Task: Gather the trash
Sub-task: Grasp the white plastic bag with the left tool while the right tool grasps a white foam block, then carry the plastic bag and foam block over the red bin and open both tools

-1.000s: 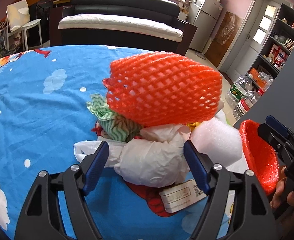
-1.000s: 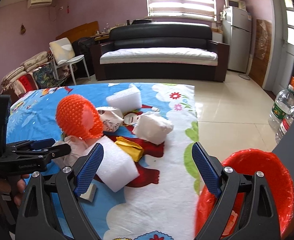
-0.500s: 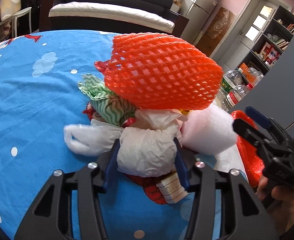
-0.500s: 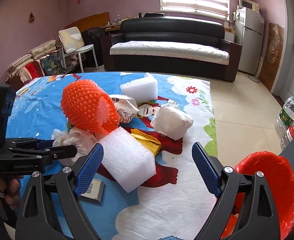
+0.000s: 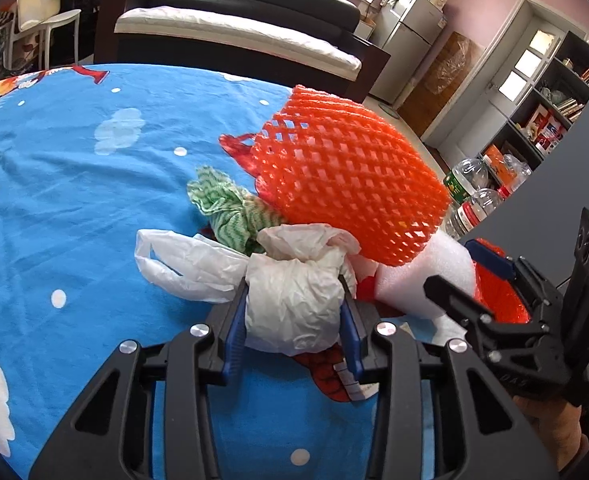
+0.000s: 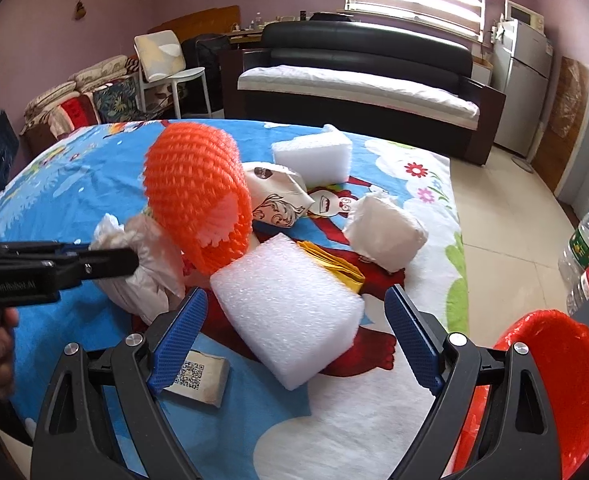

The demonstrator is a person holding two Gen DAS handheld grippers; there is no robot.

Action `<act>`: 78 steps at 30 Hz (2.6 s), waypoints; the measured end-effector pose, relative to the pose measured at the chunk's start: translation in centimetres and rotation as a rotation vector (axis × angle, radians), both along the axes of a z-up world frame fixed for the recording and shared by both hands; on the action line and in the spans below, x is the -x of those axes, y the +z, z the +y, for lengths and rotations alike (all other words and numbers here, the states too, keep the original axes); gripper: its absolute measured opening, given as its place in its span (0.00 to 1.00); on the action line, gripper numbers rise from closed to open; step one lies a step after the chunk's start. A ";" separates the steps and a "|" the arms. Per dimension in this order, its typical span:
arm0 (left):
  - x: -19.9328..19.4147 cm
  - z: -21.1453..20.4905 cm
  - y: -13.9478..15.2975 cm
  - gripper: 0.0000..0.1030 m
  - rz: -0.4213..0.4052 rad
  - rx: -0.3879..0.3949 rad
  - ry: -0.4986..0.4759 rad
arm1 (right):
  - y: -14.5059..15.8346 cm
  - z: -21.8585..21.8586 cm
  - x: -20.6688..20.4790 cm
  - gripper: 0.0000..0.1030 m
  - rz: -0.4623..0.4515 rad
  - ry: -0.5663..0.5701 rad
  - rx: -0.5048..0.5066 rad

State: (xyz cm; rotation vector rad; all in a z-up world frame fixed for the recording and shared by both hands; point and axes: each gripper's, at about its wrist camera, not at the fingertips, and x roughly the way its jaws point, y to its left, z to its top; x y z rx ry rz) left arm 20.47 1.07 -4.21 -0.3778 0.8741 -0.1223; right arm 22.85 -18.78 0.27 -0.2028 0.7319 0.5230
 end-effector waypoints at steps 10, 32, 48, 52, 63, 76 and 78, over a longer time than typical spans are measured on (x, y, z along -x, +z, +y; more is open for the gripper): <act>0.9 0.2 1.5 0.38 -0.044 -0.042 0.040 | -0.4 0.6 0.3 0.68 0.012 0.013 0.015; 4.8 0.6 5.9 0.38 -0.120 -0.126 0.139 | 3.1 -4.8 1.3 0.67 -0.037 -0.088 -0.053; 4.5 -5.5 12.5 0.38 -0.234 -0.171 0.074 | 5.3 -13.9 2.1 0.67 -0.063 -0.285 -0.095; 3.5 -8.8 13.6 0.38 -0.254 -0.167 0.016 | 5.7 -16.8 2.3 0.67 -0.066 -0.342 -0.107; 0.8 -17.8 13.3 0.38 -0.256 -0.140 -0.145 | 6.1 -23.1 3.1 0.67 -0.079 -0.474 -0.105; -1.6 -26.5 11.5 0.38 -0.231 -0.102 -0.298 | 5.8 -28.3 3.6 0.67 -0.073 -0.578 -0.119; -1.9 -27.6 11.3 0.38 -0.229 -0.099 -0.315 | 5.7 -28.7 3.6 0.67 -0.071 -0.585 -0.119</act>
